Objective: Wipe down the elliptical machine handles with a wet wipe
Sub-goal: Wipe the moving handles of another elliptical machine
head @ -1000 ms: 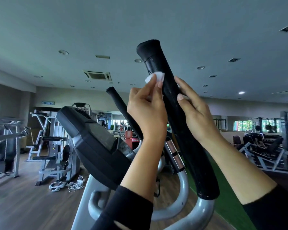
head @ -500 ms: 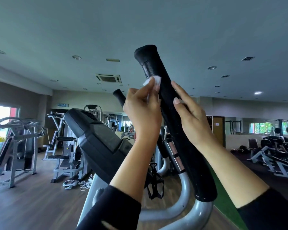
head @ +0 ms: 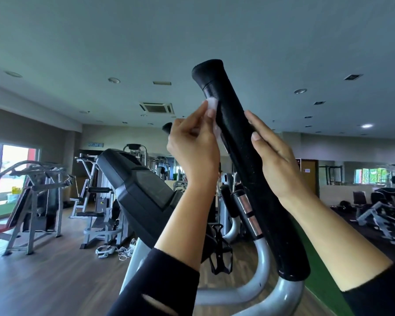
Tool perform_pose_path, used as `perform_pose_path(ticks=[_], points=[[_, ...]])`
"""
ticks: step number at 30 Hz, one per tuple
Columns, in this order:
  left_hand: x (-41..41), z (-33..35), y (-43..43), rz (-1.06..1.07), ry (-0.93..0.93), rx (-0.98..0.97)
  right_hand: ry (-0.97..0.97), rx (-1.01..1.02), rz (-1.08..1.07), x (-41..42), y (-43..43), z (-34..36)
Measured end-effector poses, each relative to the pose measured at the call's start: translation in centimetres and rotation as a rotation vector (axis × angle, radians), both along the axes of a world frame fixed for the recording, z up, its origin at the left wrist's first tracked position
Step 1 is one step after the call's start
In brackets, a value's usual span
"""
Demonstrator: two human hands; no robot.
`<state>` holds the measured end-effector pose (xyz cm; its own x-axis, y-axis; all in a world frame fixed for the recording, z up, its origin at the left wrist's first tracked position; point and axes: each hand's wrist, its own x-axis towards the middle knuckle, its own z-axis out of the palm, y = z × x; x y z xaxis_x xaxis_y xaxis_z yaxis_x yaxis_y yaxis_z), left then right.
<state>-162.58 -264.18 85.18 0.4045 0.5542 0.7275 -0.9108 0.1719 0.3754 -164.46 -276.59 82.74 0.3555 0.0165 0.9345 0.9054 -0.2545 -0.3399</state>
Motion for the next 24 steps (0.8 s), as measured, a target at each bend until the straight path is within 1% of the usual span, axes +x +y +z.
perform_pose_path(ticks=[2, 5, 11, 15, 17, 19, 24], points=[[0.2, 1.8, 0.4, -0.015, 0.017, -0.052, 0.013, 0.002, 0.001, 0.0, 0.0, 0.1], [0.1, 2.5, -0.2, 0.012, -0.002, 0.004, 0.004, -0.018, 0.005, 0.3, -0.3, 0.0], [-0.5, -2.2, -1.1, 0.028, -0.051, 0.130, -0.011, 0.005, 0.040, 0.7, -0.3, -0.1], [-0.3, 0.3, -0.3, 0.072, -0.028, 0.000, -0.002, -0.013, 0.082, 0.8, -0.8, -0.1], [0.1, 1.3, -0.3, 0.094, -0.025, 0.015, 0.001, -0.041, 0.103, 1.0, -1.0, 0.0], [0.1, 0.7, -0.9, 0.130, -0.023, 0.057, -0.013, -0.067, 0.086, 1.1, -1.1, 0.0], [-0.8, -2.6, -1.5, 0.101, -0.057, 0.112, -0.065, -0.131, -0.008, 0.8, -1.6, -0.1]])
